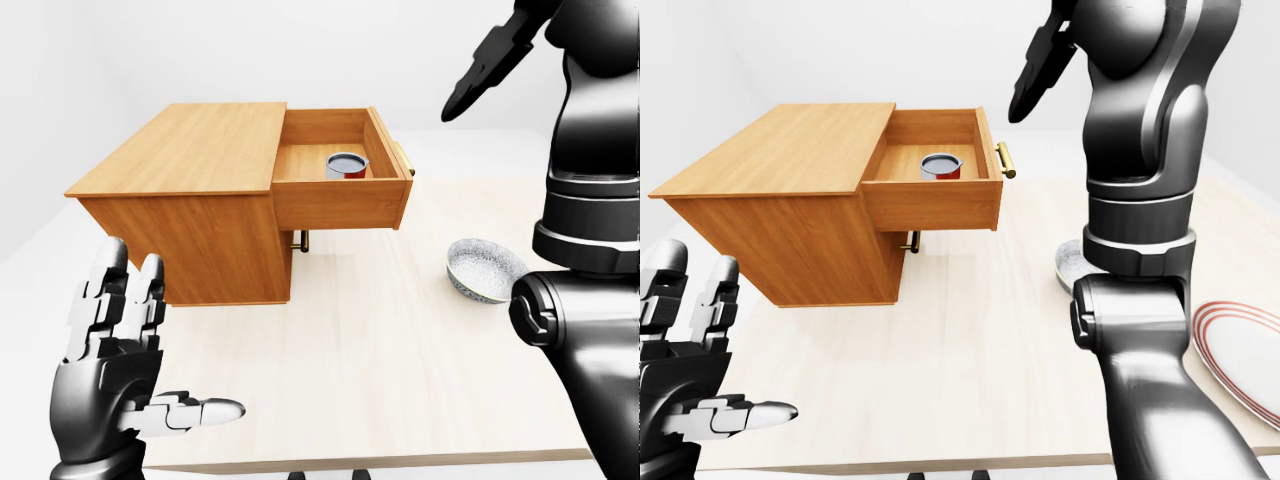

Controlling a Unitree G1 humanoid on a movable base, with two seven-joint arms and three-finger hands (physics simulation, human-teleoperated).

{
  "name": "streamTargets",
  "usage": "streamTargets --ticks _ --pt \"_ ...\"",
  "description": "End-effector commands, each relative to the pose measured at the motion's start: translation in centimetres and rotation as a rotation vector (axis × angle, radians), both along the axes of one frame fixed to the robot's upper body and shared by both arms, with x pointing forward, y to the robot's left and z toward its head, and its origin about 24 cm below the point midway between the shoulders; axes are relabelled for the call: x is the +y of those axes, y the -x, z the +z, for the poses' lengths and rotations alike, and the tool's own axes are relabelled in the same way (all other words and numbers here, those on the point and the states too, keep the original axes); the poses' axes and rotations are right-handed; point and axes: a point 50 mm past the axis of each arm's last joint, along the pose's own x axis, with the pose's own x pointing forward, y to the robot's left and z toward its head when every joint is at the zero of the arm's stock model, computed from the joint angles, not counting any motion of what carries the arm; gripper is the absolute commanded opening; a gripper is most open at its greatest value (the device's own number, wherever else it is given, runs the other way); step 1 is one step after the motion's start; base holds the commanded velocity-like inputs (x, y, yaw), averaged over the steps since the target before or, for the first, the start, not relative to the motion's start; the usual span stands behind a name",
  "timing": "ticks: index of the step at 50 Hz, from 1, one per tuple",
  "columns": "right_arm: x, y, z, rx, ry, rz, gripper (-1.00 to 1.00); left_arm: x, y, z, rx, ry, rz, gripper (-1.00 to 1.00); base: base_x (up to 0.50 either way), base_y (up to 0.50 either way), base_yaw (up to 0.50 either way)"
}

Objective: Put the ketchup in the top drawer of the cabinet.

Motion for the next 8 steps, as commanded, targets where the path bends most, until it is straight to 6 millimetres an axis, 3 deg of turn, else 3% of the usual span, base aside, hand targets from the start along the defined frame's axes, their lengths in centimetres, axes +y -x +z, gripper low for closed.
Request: streamTargets --ticks 1,8 --pt "0.3 6.0 -2.1 -0.274 0.155 -0.102 1.00 0.1 0.1 0.1 -0.005 -0.001 0.002 1.00 0.00 0.00 0.00" --pt "0.5 9.4 -4.0 -0.397 0.251 -0.166 1.00 0.1 0.2 0.2 -0.009 -0.001 0.004 1.00 0.00 0.00 0.00"
